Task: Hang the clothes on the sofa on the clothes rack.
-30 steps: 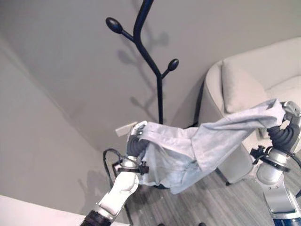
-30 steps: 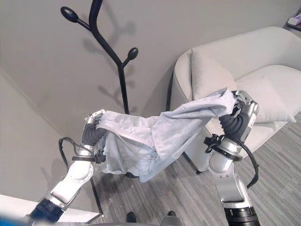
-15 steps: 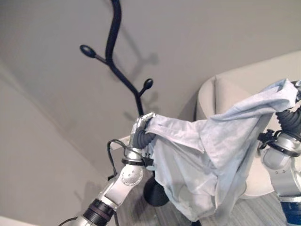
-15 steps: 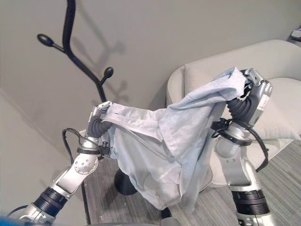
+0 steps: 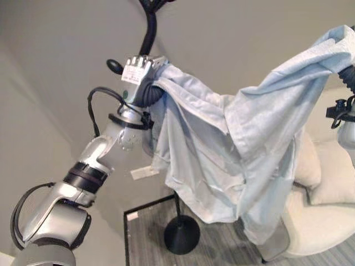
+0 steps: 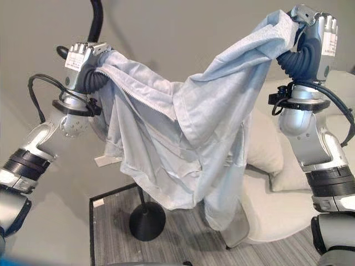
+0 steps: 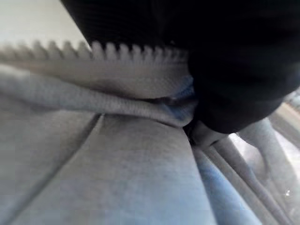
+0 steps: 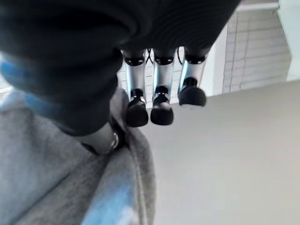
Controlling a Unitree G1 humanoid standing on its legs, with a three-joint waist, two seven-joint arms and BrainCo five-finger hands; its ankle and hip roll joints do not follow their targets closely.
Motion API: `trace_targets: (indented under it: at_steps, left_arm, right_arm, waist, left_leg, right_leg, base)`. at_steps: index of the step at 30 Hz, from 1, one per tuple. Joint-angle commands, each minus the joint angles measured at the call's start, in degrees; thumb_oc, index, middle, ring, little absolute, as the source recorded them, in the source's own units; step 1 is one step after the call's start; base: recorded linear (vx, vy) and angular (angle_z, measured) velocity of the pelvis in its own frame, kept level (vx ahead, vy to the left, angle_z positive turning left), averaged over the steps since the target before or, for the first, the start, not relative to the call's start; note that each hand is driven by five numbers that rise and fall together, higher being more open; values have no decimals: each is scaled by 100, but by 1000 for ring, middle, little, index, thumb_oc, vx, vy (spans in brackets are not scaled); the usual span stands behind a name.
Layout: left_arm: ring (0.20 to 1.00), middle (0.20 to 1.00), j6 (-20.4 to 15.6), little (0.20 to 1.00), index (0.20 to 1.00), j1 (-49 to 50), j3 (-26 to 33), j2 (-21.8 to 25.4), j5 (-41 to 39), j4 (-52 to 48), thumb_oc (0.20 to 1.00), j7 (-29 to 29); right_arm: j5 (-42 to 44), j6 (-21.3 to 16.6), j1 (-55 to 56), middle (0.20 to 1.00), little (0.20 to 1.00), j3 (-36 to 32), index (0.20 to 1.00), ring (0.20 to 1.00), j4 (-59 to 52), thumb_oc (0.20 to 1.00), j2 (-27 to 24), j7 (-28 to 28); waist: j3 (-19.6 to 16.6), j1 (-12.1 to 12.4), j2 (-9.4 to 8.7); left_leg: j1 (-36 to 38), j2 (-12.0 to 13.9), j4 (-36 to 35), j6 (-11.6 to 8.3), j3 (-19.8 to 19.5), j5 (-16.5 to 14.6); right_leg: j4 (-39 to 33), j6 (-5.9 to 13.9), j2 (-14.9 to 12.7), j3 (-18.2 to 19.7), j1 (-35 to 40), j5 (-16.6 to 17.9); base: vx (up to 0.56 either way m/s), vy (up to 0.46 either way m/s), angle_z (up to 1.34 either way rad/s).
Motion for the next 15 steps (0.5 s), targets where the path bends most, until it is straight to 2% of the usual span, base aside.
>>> trace_targets:
  at_steps: [1, 4, 9, 15]
  left_arm:
    - [200, 200, 141, 200, 200, -689, -41, 530, -47, 262, 200, 262]
    - [200, 200, 238, 200, 200, -1050, -207, 663, -269, 811, 200, 263]
    - [200, 200, 263, 200, 200, -1059, -94, 688, -674, 1324, 200, 249]
    - [200, 200, 274, 200, 200, -1028, -27, 625, -970, 1683, 200, 243]
  right_arm:
    - [658, -21, -688, 200, 200, 46, 200, 200, 456, 200, -312, -154]
    - [988, 24, -1644, 200, 200, 527, 200, 200, 1426, 200, -542, -253]
    - [1329, 85, -2447, 200, 200, 1084, 200, 200, 2350, 200, -683, -181]
    - [1563, 106, -2994, 200, 200, 1561, 200, 200, 3029, 200, -544, -12]
  waist:
    - [-313, 46, -474]
    - [-295, 113, -460]
    - [-266, 186, -476]
    - [-224, 257, -514]
  left_leg:
    - [371, -70, 28, -153, 296, -318]
    - [282, -24, 28, -225, 189, -187]
    - [181, 45, 28, -343, 76, 84]
    - [70, 125, 28, -437, -69, 435]
  right_leg:
    - [302, 367, -394, 130, 12, -368]
    - [319, 324, -398, -25, 34, -420]
    - [329, 269, -370, -180, 39, -464]
    - [341, 212, -306, -305, 27, -496]
  base:
    - [56, -53, 36]
    - [75, -61, 28]
    - [55, -55, 22]
    - [42, -59, 13]
